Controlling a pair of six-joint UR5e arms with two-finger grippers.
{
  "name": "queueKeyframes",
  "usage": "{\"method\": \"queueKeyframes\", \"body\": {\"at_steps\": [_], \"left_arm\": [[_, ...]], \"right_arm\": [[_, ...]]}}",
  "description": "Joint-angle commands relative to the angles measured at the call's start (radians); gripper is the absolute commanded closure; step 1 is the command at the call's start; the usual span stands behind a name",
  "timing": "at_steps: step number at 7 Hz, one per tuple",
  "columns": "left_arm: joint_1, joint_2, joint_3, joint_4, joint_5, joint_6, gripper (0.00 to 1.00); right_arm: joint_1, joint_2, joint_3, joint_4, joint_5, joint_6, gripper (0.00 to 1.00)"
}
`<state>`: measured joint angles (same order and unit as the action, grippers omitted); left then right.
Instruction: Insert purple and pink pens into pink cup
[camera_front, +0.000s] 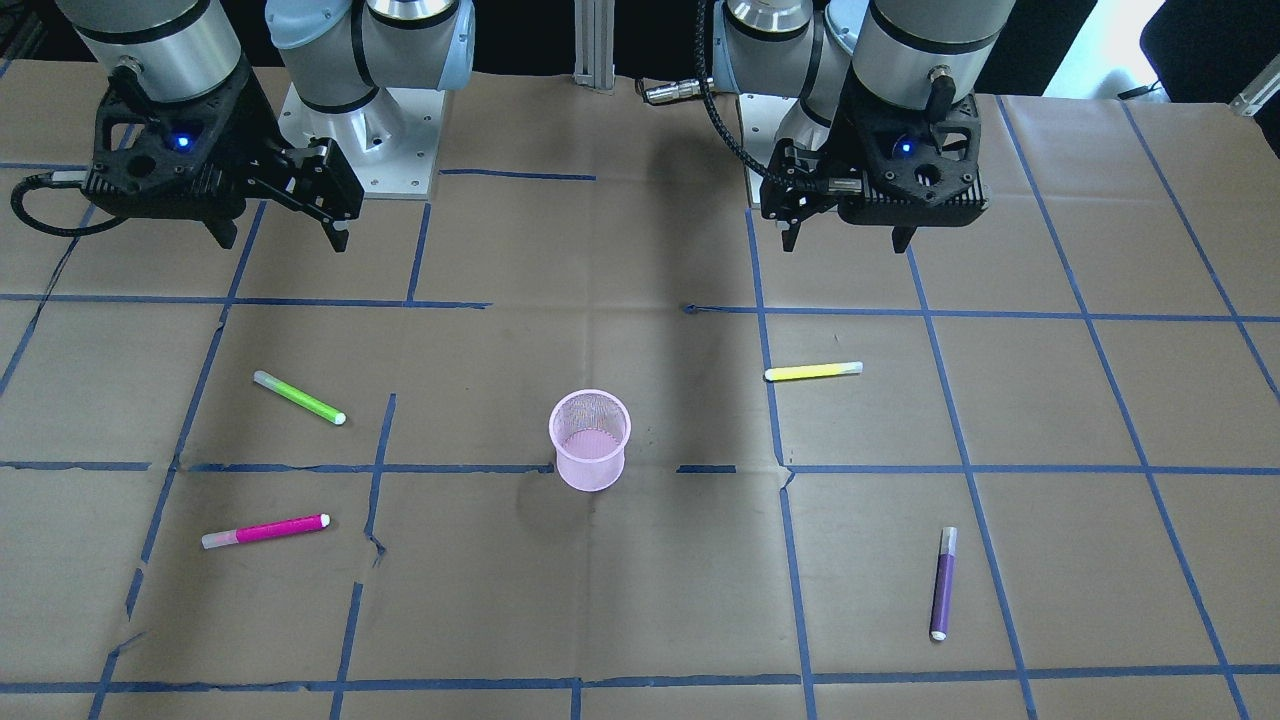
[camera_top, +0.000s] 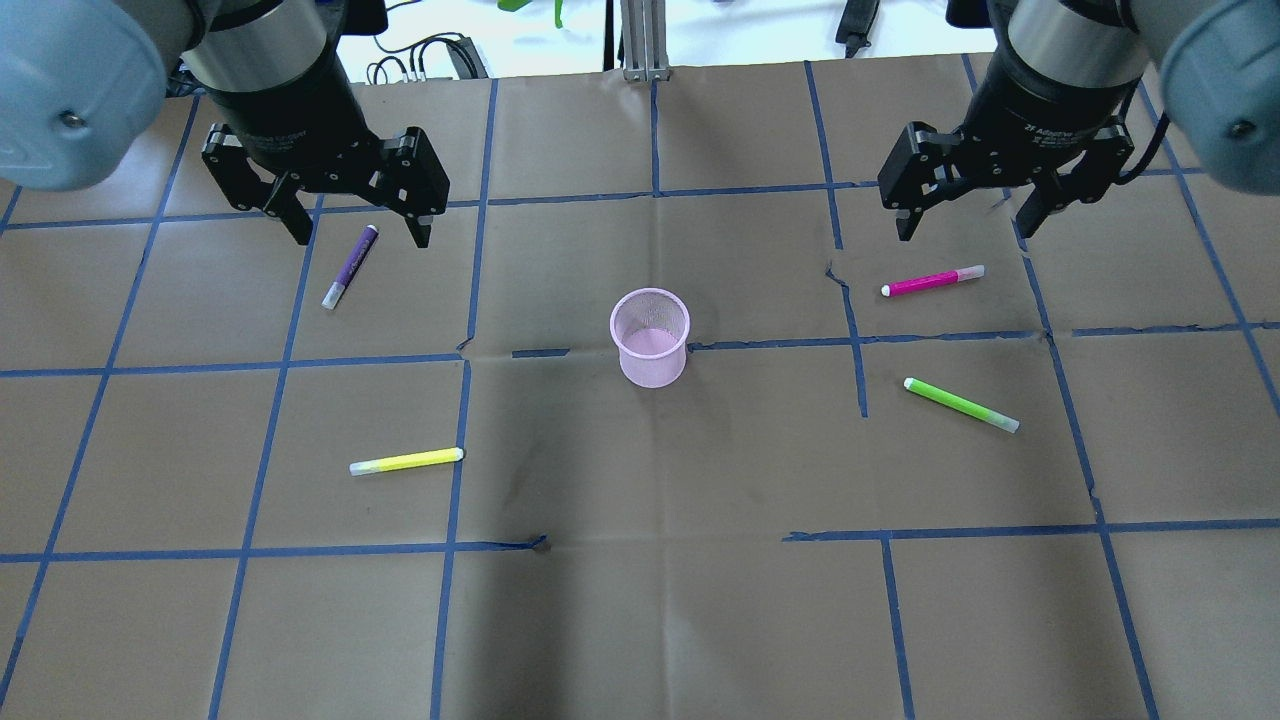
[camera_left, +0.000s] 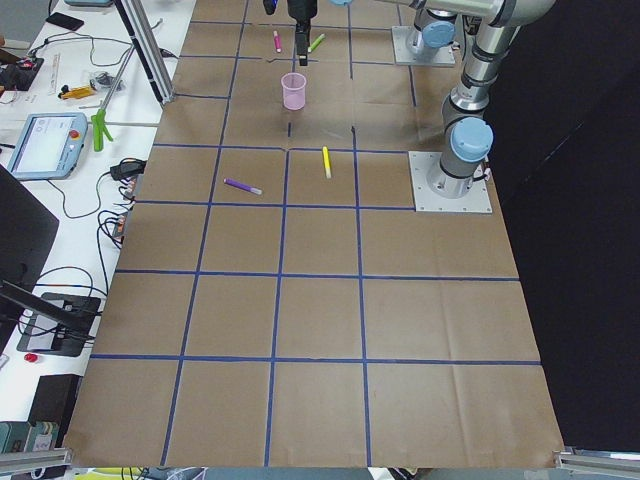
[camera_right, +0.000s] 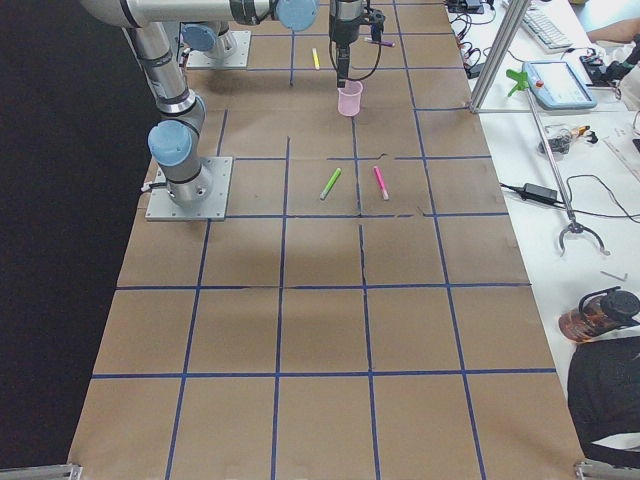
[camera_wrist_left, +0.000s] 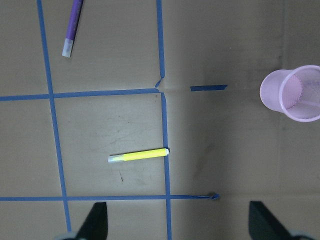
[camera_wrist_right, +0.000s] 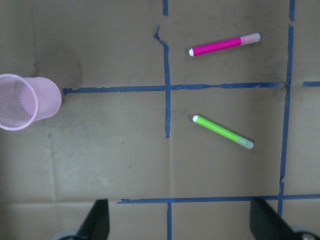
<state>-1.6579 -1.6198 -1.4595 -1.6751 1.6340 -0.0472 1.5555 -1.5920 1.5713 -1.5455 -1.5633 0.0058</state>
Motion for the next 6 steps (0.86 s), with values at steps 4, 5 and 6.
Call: {"method": "queueKeyframes", "body": {"at_steps": [4,5,6], "left_arm": [[0.03,0.0,-0.016,0.009,-0.103,-0.011,0.02],[0.03,0.001,-0.016,0.009,-0.1,-0.007,0.02],[0.03,0.001,-0.018,0.017,-0.095,-0.002,0.02]], "right_arm": [[0.0,0.001,0.012,0.008,0.006,0.002,0.0],[0.0,0.001,0.012,0.001,0.0,0.005,0.0],[0.0,0.0,0.01,0.001,0.002,0.002,0.0]]}}
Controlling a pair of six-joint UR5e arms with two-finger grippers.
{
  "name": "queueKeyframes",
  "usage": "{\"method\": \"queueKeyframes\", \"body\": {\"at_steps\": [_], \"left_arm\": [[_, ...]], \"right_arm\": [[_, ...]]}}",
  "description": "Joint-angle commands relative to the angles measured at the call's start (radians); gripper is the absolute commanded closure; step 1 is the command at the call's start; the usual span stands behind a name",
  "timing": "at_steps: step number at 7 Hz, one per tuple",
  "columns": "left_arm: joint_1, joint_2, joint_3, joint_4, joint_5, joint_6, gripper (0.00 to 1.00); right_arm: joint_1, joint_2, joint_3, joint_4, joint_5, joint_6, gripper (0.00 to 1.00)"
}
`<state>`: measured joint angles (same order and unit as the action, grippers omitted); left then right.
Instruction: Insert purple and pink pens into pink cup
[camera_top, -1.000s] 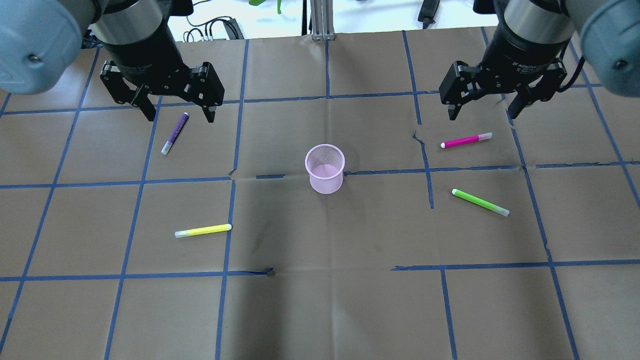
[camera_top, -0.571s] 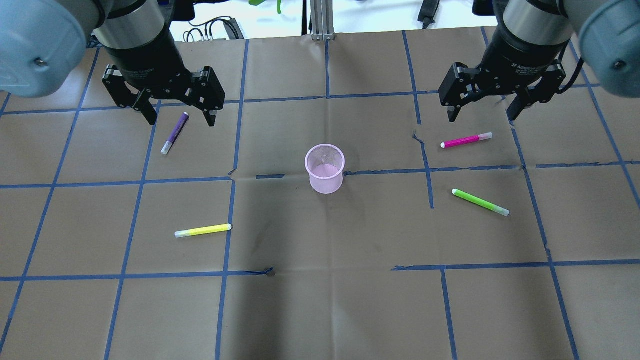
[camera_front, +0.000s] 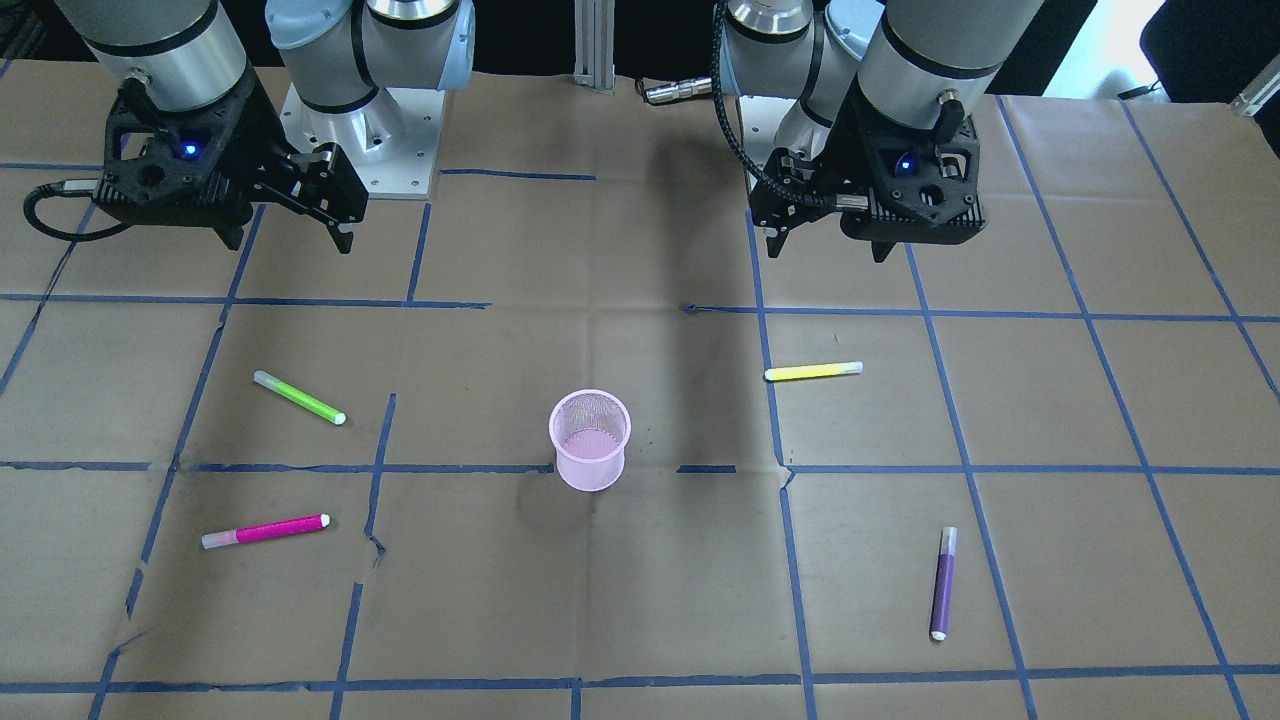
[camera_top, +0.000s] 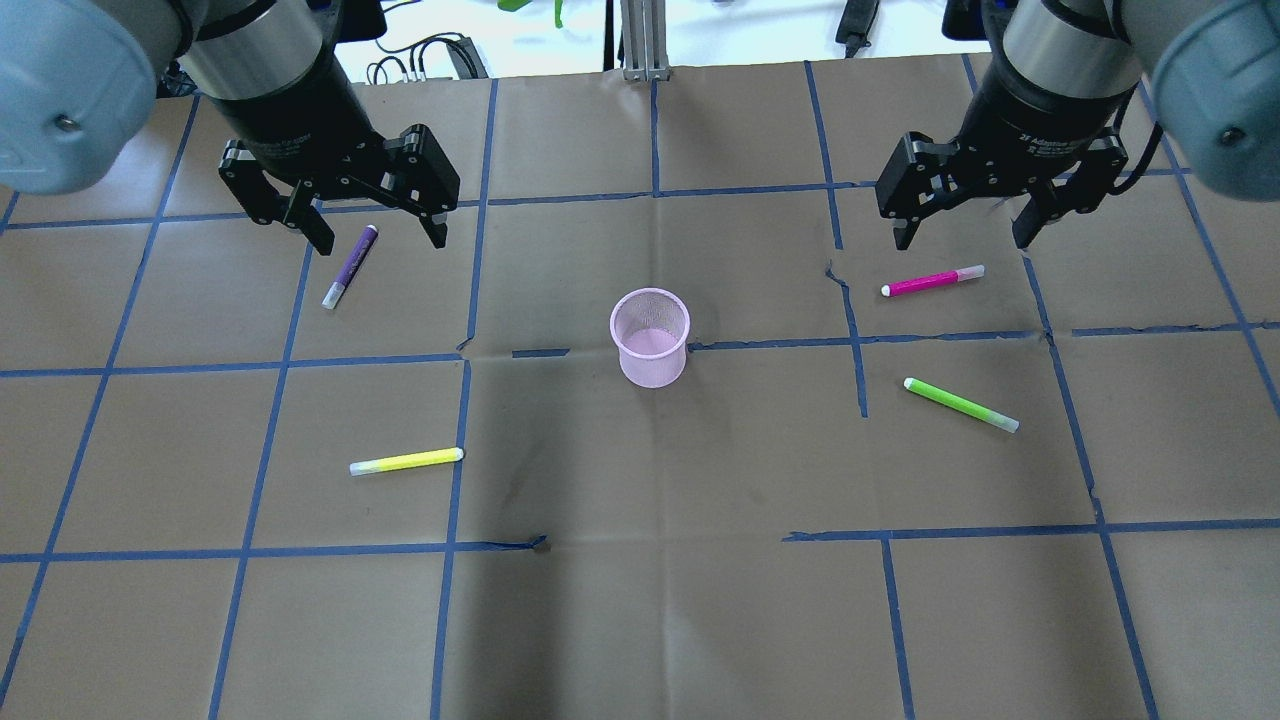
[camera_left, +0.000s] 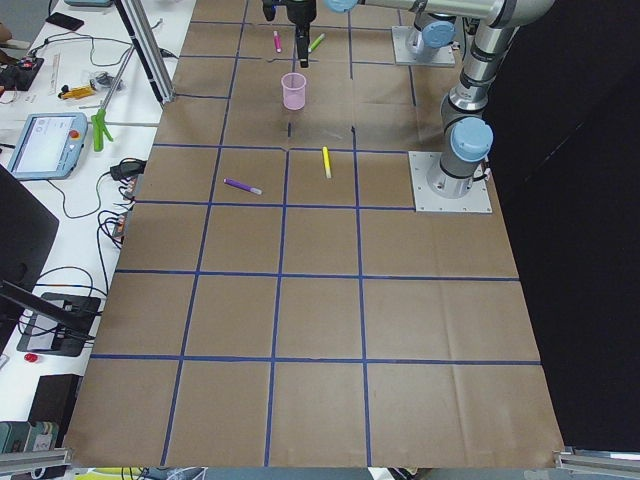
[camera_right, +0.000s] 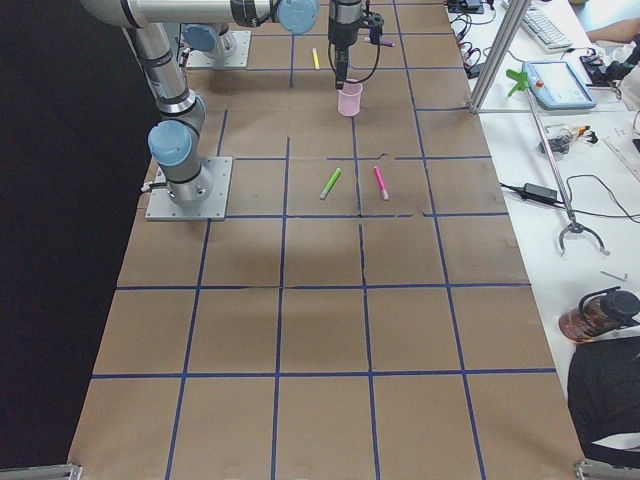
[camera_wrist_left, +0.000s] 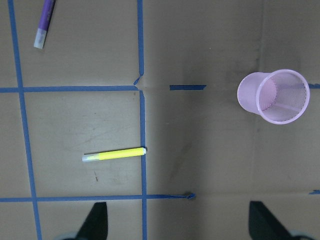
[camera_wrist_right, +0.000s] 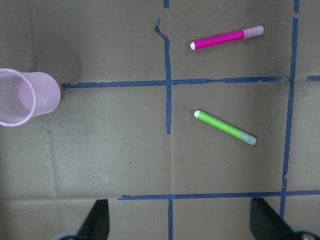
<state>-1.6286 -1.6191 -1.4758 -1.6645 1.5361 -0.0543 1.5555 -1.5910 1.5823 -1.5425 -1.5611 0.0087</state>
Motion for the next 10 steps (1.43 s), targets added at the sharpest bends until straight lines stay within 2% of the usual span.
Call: {"method": "queueKeyframes", "body": {"at_steps": [1,3,5,6,7,8,10], "left_arm": [[0.001,0.001,-0.003,0.006,0.002,0.007,0.02],[0.001,-0.001,-0.006,0.003,0.002,0.024,0.02],[0.035,-0.037,0.017,0.008,0.004,0.195,0.02],[0.064,-0.048,-0.006,0.066,0.001,0.256,0.02],[0.103,-0.091,-0.005,0.147,0.001,0.278,0.02],[0.145,-0.135,0.014,0.172,-0.001,0.277,0.02],[0.144,-0.16,0.026,0.17,-0.001,0.261,0.02]], "right_arm": [[0.0,0.0,-0.002,-0.005,0.0,0.001,0.0],[0.0,-0.001,0.001,-0.004,0.0,0.008,0.0],[-0.002,0.002,-0.001,-0.008,-0.002,-0.008,0.0],[-0.023,0.011,-0.002,-0.01,0.001,-0.065,0.0],[-0.069,0.017,-0.004,-0.011,0.006,-0.141,0.0],[-0.131,0.016,-0.007,-0.011,0.006,-0.23,0.0],[-0.231,0.022,-0.005,-0.074,0.003,-0.547,0.0]]}}
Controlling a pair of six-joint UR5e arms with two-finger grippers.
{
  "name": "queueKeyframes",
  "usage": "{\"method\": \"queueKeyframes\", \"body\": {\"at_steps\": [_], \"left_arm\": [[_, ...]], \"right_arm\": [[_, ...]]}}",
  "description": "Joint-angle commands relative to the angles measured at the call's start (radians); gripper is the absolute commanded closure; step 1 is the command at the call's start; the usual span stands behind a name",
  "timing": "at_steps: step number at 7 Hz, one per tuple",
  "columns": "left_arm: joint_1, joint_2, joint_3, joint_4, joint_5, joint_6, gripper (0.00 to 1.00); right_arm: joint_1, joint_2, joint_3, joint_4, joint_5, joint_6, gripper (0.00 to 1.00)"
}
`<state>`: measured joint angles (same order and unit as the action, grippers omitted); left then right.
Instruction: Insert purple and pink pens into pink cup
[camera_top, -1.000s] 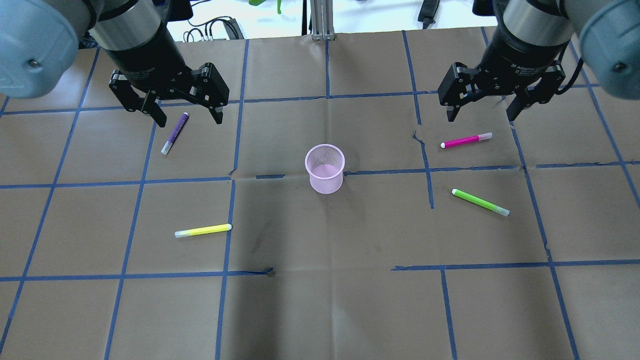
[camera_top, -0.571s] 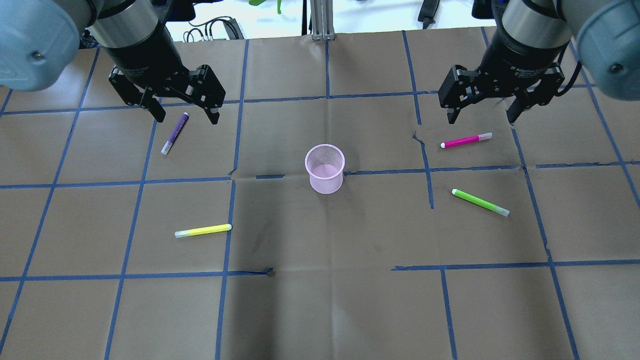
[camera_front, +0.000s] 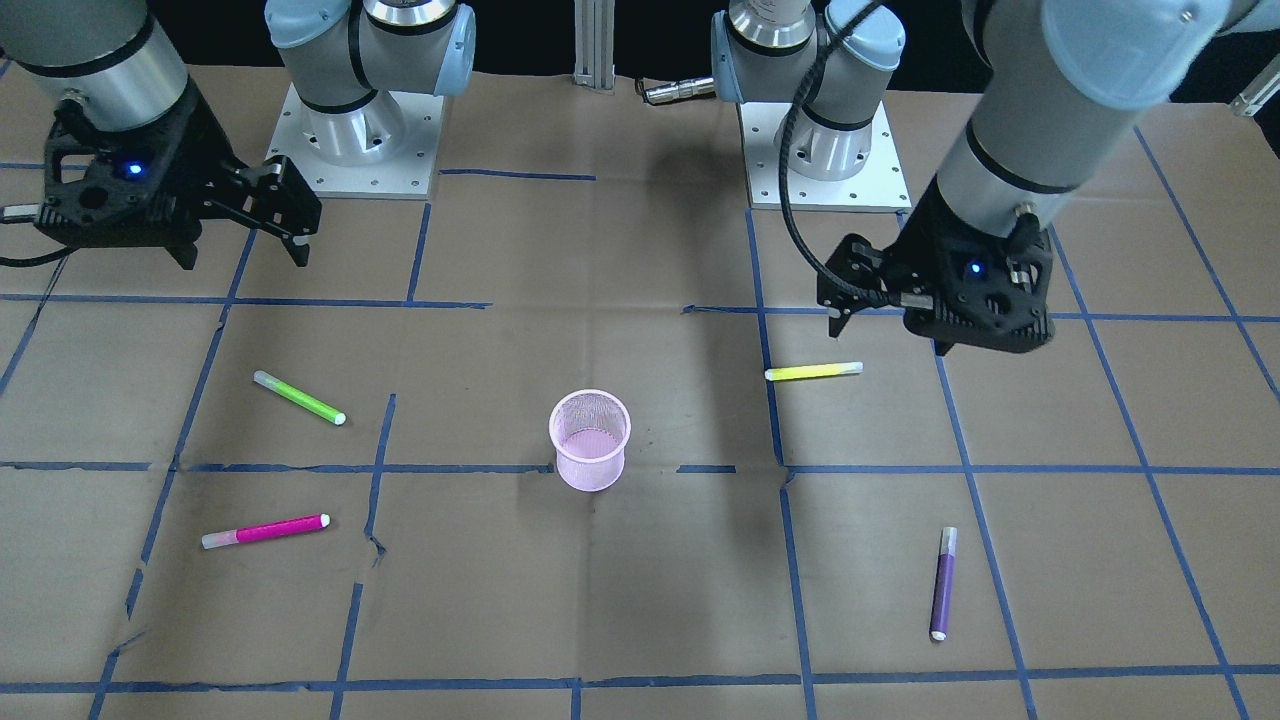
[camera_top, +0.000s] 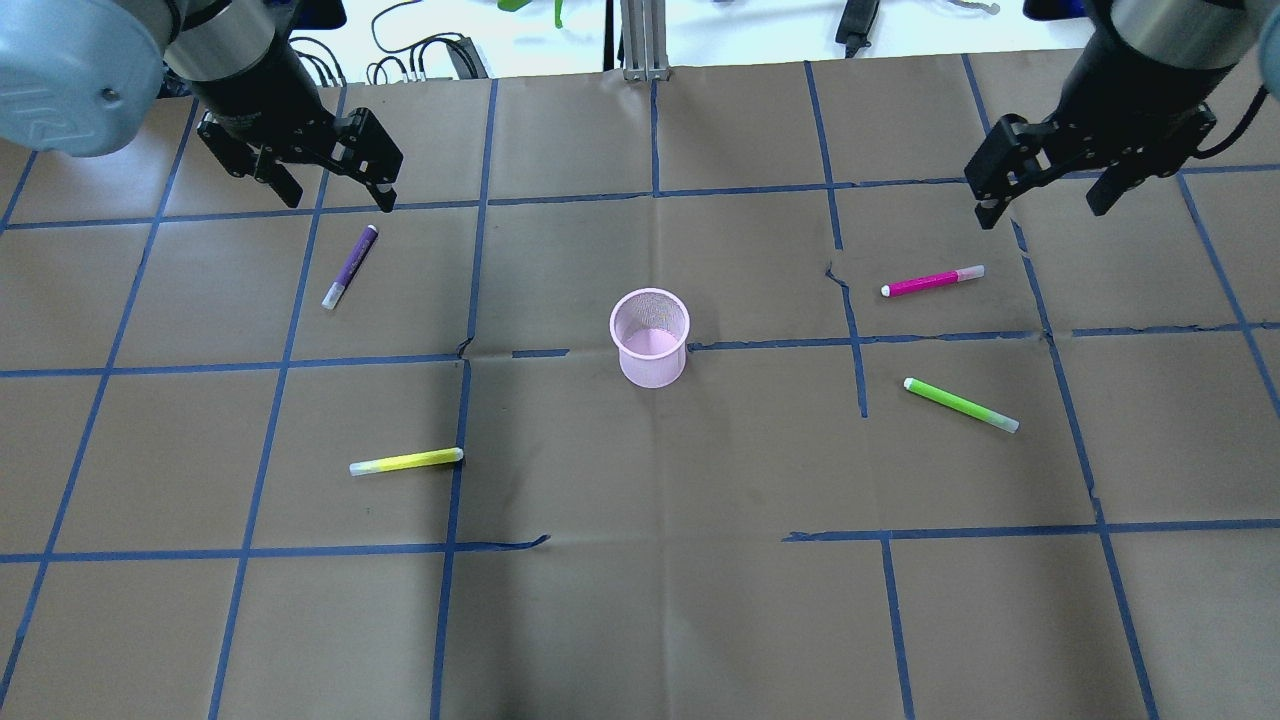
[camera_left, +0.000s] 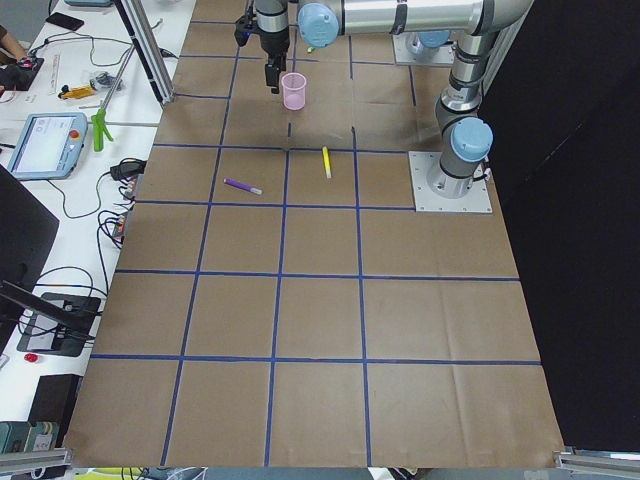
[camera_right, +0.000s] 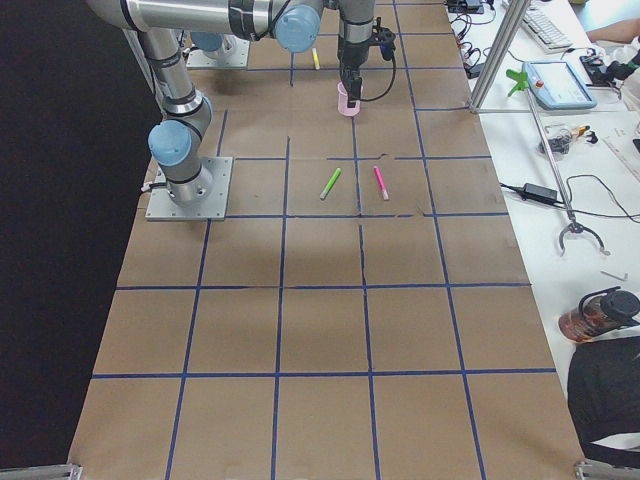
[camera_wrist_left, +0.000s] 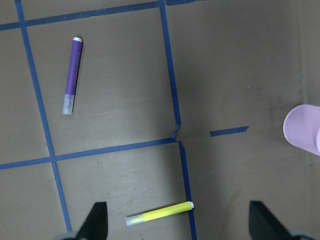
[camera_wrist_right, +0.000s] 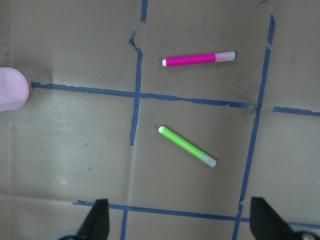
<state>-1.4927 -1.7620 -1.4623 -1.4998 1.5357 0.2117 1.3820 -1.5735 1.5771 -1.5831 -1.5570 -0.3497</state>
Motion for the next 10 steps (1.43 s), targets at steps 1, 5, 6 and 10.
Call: {"method": "queueKeyframes", "body": {"at_steps": [1,5,6,10], "left_arm": [[0.015,-0.033,0.013,0.016,0.0,0.004,0.02],[0.026,-0.175,0.011,0.204,0.0,0.083,0.03],[0.026,-0.225,0.014,0.263,0.001,0.084,0.03],[0.116,-0.355,-0.003,0.398,0.001,0.291,0.04]], "right_arm": [[-0.07,0.019,-0.002,-0.067,-0.005,-0.389,0.0],[-0.066,0.076,0.009,-0.167,-0.068,-0.977,0.0],[-0.06,0.096,0.024,-0.167,-0.069,-1.05,0.0],[-0.005,0.206,0.174,-0.336,-0.178,-1.175,0.0]]}}
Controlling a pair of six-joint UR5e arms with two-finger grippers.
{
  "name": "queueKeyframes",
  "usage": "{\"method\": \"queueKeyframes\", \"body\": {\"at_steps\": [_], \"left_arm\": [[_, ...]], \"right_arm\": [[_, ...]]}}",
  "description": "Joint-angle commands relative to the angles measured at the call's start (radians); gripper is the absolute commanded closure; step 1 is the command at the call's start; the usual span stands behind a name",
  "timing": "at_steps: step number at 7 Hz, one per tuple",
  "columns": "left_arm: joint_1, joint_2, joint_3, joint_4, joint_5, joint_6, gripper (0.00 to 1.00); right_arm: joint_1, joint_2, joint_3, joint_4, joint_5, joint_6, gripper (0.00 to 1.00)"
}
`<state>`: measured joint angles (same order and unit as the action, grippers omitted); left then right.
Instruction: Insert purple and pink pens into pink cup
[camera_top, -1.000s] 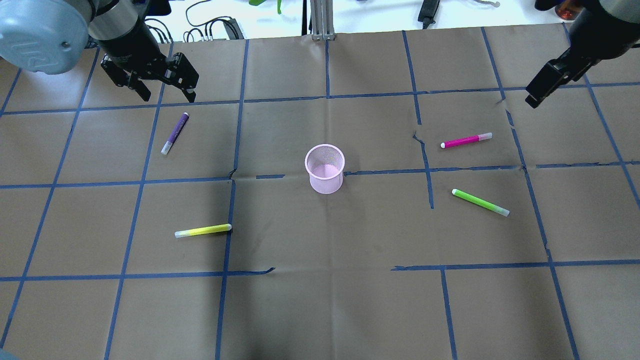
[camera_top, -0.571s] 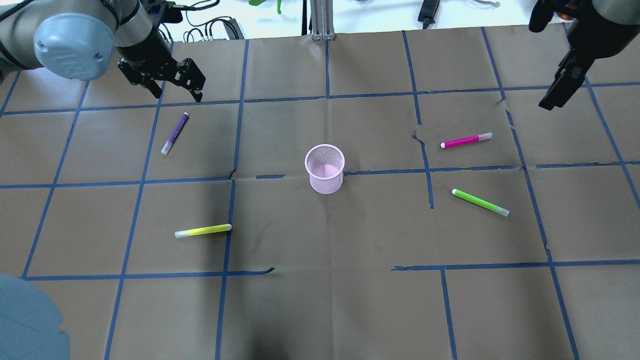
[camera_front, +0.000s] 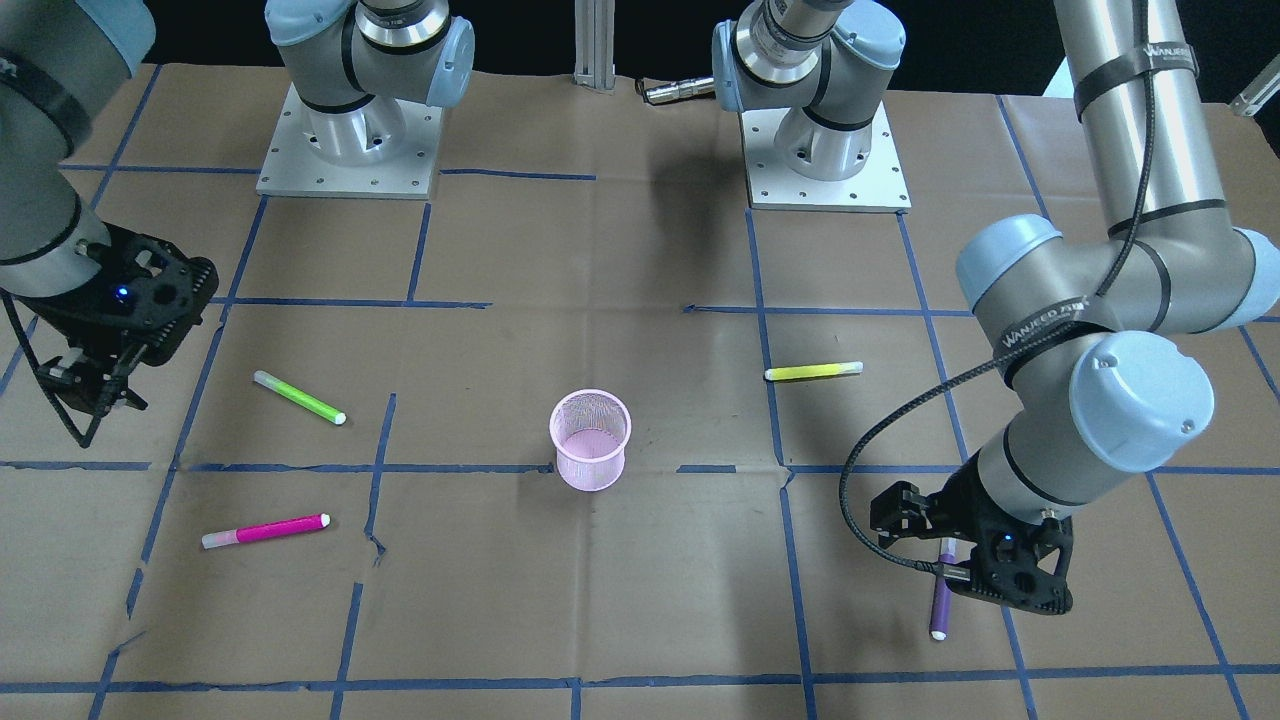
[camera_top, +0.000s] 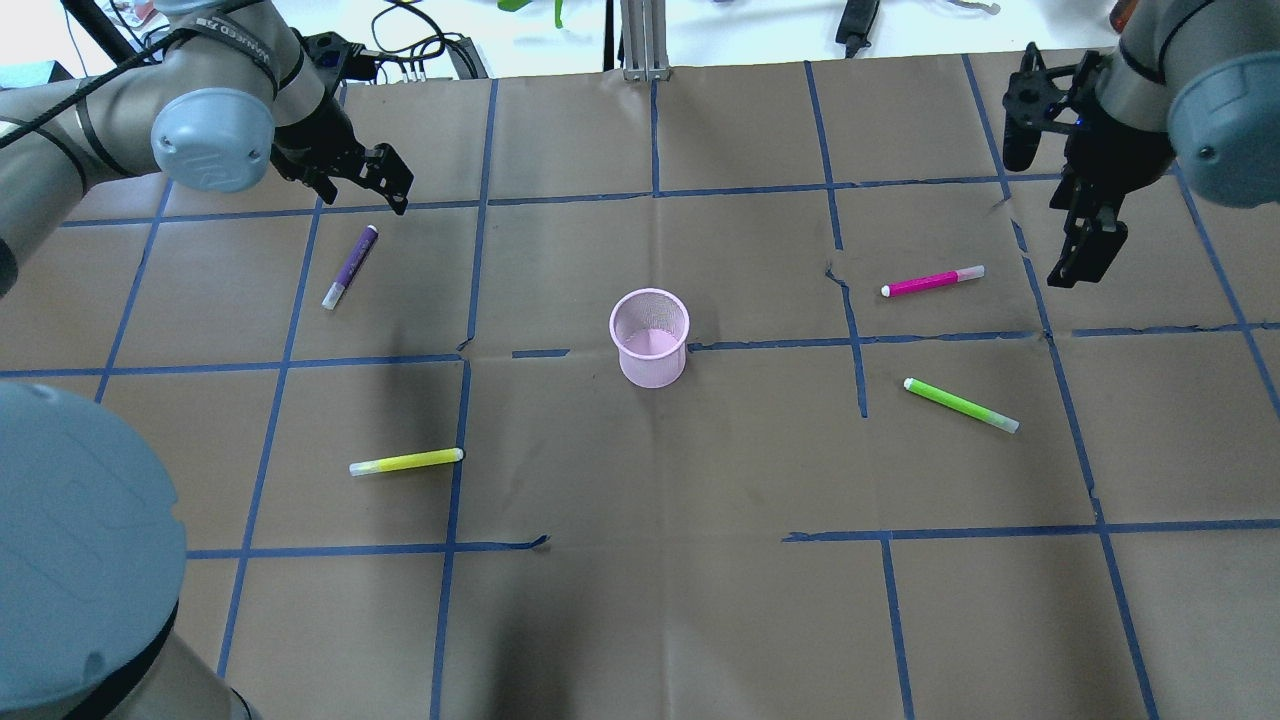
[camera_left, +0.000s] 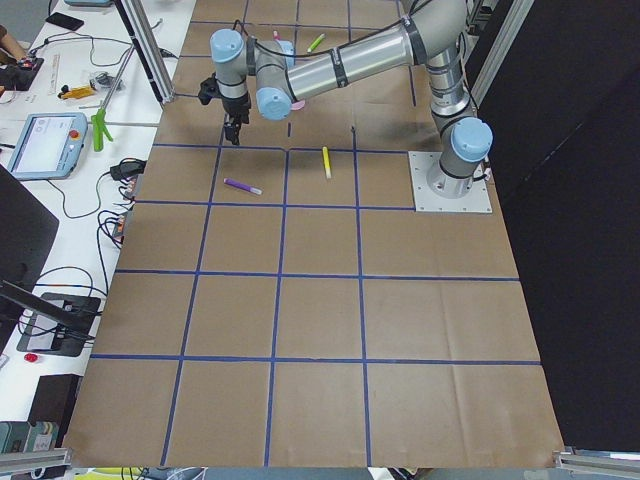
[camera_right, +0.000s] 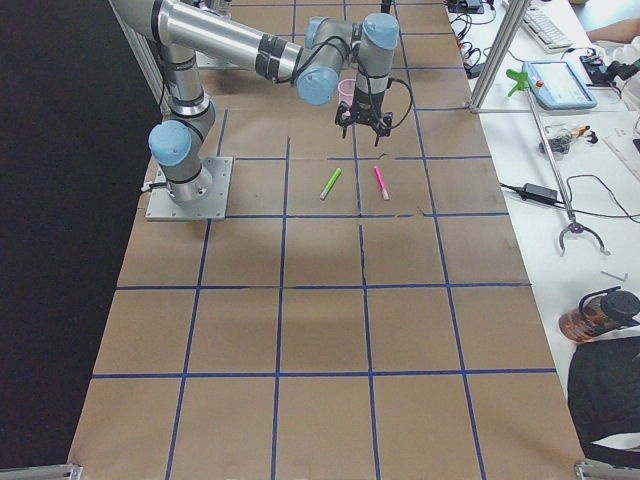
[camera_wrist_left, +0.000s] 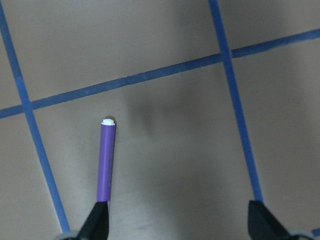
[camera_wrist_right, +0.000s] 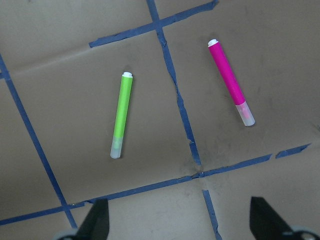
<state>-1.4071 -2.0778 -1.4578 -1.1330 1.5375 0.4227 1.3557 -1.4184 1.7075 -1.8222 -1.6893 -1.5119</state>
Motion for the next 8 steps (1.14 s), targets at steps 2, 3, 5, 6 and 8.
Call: {"method": "queueKeyframes", "body": {"at_steps": [2,3,5,6,8], "left_arm": [[0.071,-0.095,-0.021,0.108,-0.007,0.131,0.04],[0.073,-0.117,-0.022,0.11,-0.007,0.13,0.04],[0.074,-0.148,0.002,0.111,0.001,0.126,0.04],[0.074,-0.162,0.008,0.113,0.001,0.125,0.04],[0.074,-0.182,0.02,0.113,0.001,0.123,0.06]], "right_arm": [[0.109,0.185,0.057,-0.205,-0.2,-0.013,0.0],[0.12,0.215,0.058,-0.27,-0.207,-0.04,0.0],[0.125,0.278,0.058,-0.386,-0.287,-0.106,0.0],[0.14,0.304,0.058,-0.443,-0.293,-0.114,0.0],[0.172,0.363,0.057,-0.586,-0.3,-0.108,0.0]]}}
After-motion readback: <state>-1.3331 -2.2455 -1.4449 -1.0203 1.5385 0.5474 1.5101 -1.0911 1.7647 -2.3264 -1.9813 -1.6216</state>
